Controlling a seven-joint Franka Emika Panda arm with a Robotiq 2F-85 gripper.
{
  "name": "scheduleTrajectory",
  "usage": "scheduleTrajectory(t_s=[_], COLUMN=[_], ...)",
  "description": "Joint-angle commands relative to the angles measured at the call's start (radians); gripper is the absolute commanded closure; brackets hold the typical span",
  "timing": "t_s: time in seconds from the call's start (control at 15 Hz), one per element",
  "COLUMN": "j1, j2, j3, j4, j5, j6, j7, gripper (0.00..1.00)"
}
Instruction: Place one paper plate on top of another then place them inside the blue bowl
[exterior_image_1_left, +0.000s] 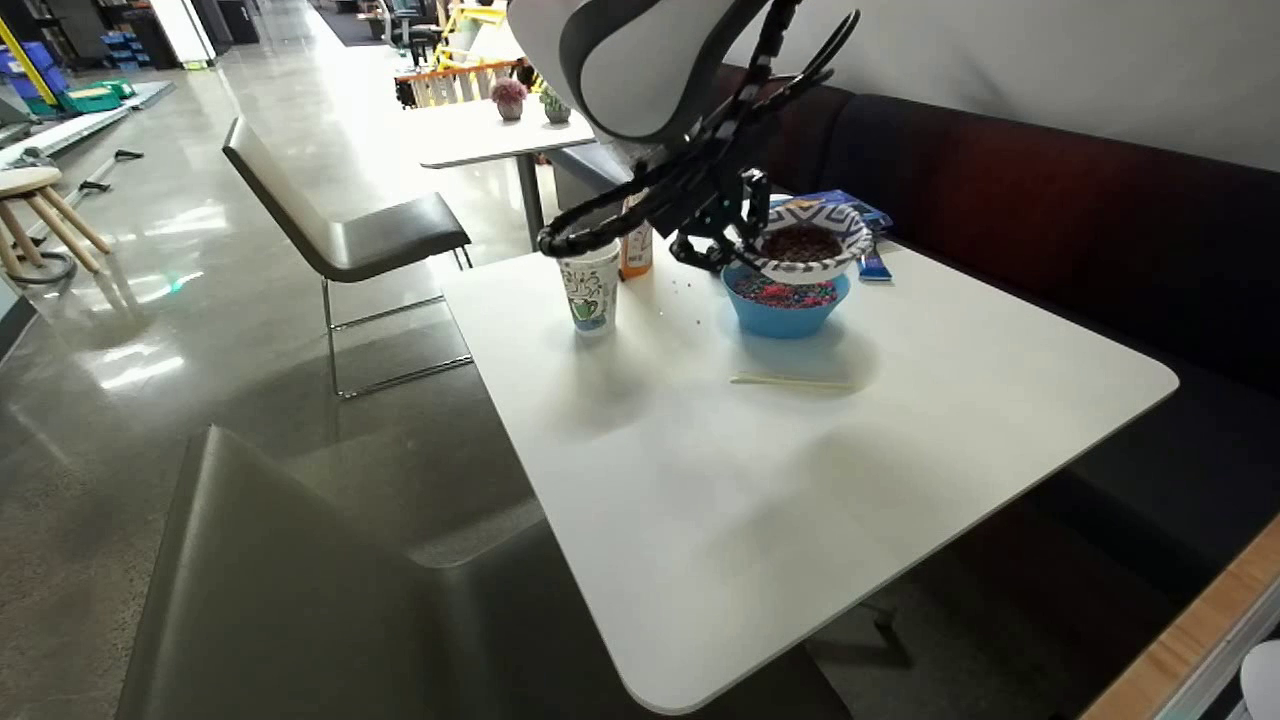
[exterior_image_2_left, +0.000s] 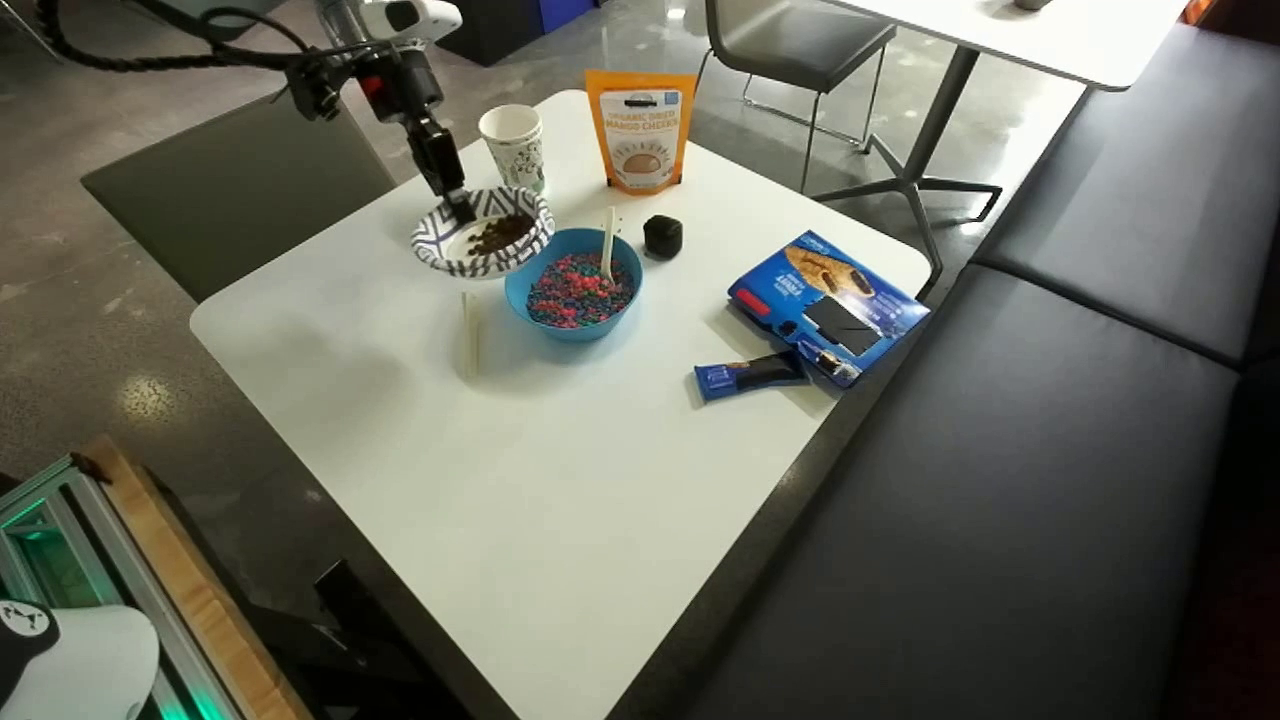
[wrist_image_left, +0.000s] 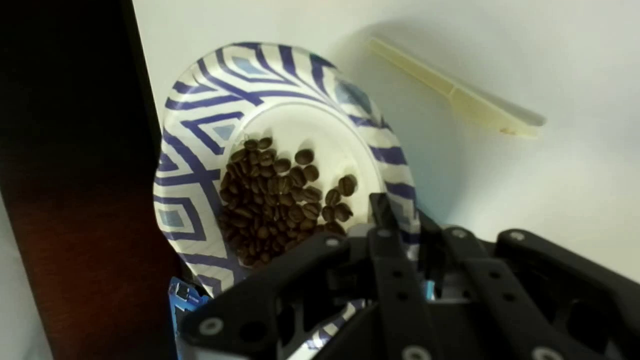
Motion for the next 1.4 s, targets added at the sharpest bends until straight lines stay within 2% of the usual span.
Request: scheduleTrajectory(t_s=[0.0, 0.27, 0.33, 0.87, 1.33], j1=[-0.017, -0.041, -0.039, -0.068, -0.076], j2=[-0.001, -0.007, -0.007, 0.118, 0.181], j3=[-0.001, -0.005, -0.004, -0.053, -0.057], j4=[0.01, 0.015, 0.015, 0.139, 0.176], j5=[0.001, 0.003, 0.003, -0.017, 0.028], j6=[-0.002, 0.0, 0.0, 0.063, 0.146], j7=[-0.027, -0.06, -0.06, -0.081, -0.117], gripper=[0.93, 0.93, 0.98, 0.98, 0.98])
